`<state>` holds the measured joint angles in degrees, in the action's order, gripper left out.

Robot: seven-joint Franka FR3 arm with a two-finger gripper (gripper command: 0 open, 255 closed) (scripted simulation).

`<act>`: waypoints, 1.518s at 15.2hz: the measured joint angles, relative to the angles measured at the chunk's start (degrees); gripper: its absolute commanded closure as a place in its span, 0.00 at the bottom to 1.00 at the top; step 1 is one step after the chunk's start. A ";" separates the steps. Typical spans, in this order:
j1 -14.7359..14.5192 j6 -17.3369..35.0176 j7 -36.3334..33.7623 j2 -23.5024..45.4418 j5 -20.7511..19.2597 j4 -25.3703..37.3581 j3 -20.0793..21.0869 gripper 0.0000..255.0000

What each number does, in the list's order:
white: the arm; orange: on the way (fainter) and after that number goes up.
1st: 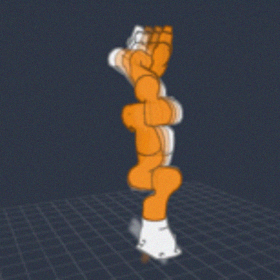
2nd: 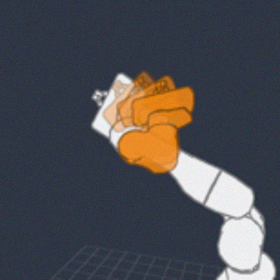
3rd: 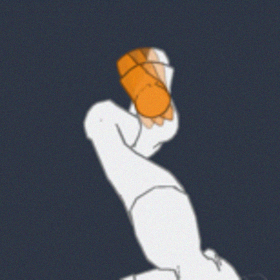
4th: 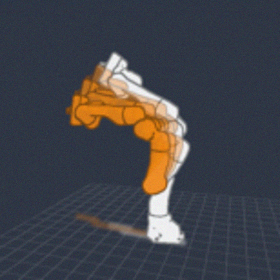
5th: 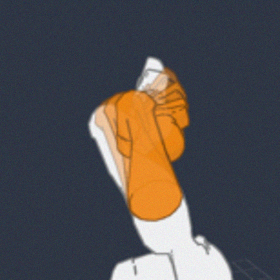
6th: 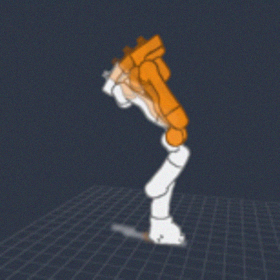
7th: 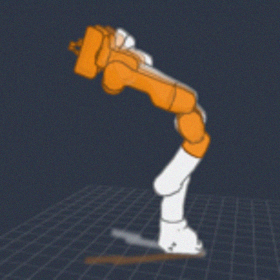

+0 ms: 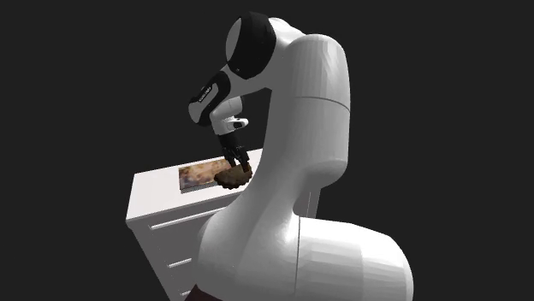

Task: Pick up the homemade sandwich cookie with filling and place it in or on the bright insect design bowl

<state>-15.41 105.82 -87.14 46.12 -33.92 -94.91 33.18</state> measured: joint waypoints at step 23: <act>1.18 -3.80 1.39 -4.67 2.37 -0.39 1.95 1.00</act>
<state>-14.23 102.02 -85.75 41.45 -31.56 -95.30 35.13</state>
